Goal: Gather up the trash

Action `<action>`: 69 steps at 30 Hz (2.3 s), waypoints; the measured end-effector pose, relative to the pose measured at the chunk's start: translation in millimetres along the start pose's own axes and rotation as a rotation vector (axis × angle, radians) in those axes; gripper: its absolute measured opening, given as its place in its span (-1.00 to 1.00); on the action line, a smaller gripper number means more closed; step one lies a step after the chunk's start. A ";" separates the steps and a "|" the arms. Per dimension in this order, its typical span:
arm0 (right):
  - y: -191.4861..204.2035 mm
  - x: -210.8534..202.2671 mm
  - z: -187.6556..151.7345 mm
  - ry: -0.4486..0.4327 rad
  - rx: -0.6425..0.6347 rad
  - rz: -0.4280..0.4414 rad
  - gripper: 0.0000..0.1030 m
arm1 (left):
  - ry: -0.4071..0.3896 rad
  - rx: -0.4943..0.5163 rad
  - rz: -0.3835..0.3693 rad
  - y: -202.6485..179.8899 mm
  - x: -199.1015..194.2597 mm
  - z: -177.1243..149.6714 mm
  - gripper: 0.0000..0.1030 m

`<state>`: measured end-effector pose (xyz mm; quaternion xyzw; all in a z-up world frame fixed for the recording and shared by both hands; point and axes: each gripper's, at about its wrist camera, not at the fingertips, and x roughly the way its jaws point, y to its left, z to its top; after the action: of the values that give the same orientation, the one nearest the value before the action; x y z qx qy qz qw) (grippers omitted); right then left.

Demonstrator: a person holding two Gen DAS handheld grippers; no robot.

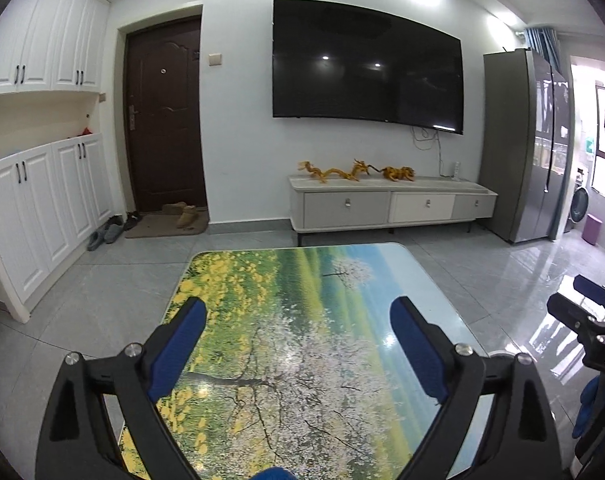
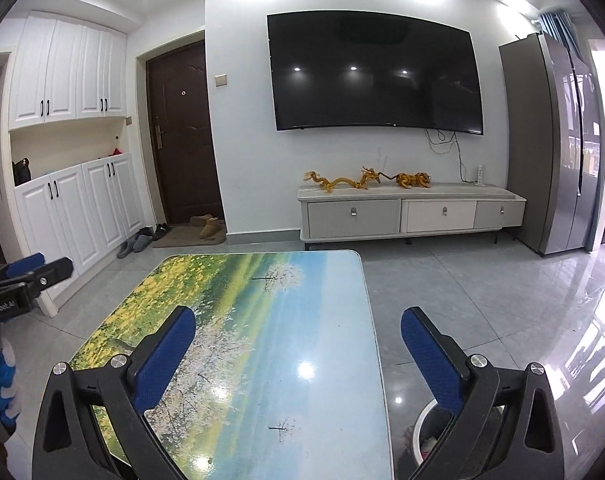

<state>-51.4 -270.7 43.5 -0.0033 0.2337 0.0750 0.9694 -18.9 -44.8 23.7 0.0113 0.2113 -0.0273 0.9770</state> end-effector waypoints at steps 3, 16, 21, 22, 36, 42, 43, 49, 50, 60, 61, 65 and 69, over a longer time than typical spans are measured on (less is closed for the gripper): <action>1.7 -4.1 -2.8 -0.019 -0.005 -0.029 1.00 | -0.050 -0.017 0.032 0.8 -7.7 -3.6 1.00; -0.4 -5.2 -20.3 -0.043 0.013 -0.167 1.00 | -0.072 -0.021 0.088 -13.0 -0.3 -30.2 1.00; -9.0 -3.9 -25.7 -0.048 0.034 -0.207 1.00 | -0.092 -0.001 0.079 -25.7 3.0 -31.2 1.00; -10.5 -3.7 -25.5 -0.049 0.037 -0.212 1.00 | -0.090 0.000 0.071 -28.0 3.9 -30.7 1.00; -15.7 10.8 -17.7 -0.049 0.021 -0.253 1.00 | -0.091 -0.001 0.074 -32.8 15.9 -24.9 1.00; -12.2 16.1 -14.3 -0.049 -0.009 -0.272 1.00 | -0.059 -0.002 0.138 -24.1 28.2 -19.9 1.00; -12.4 16.9 -13.4 -0.048 -0.013 -0.274 1.00 | -0.056 -0.002 0.144 -22.3 29.9 -19.0 1.00; -16.1 20.9 -7.0 -0.042 -0.021 -0.284 1.00 | -0.034 -0.005 0.165 -16.2 38.6 -16.6 1.00; -17.2 21.5 -5.5 -0.041 -0.021 -0.288 1.00 | -0.031 -0.002 0.165 -15.7 40.1 -16.4 1.00; -27.1 29.6 -8.6 -0.018 -0.015 -0.326 1.00 | -0.020 -0.001 0.135 -15.6 44.9 -17.6 1.00; -27.3 30.1 -9.1 -0.016 -0.016 -0.328 1.00 | -0.018 0.001 0.131 -16.0 45.4 -17.8 1.00; -29.6 31.9 -9.8 -0.012 -0.016 -0.331 1.00 | -0.011 -0.001 0.114 -17.9 47.3 -18.5 1.00; -32.6 32.2 -11.5 -0.009 -0.012 -0.336 1.00 | -0.010 0.007 0.103 -21.1 46.7 -18.1 1.00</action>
<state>-23.6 -298.8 17.7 -0.0477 0.2252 -0.0869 0.9693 14.8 -67.5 -12.3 0.0255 0.2056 0.0225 0.9781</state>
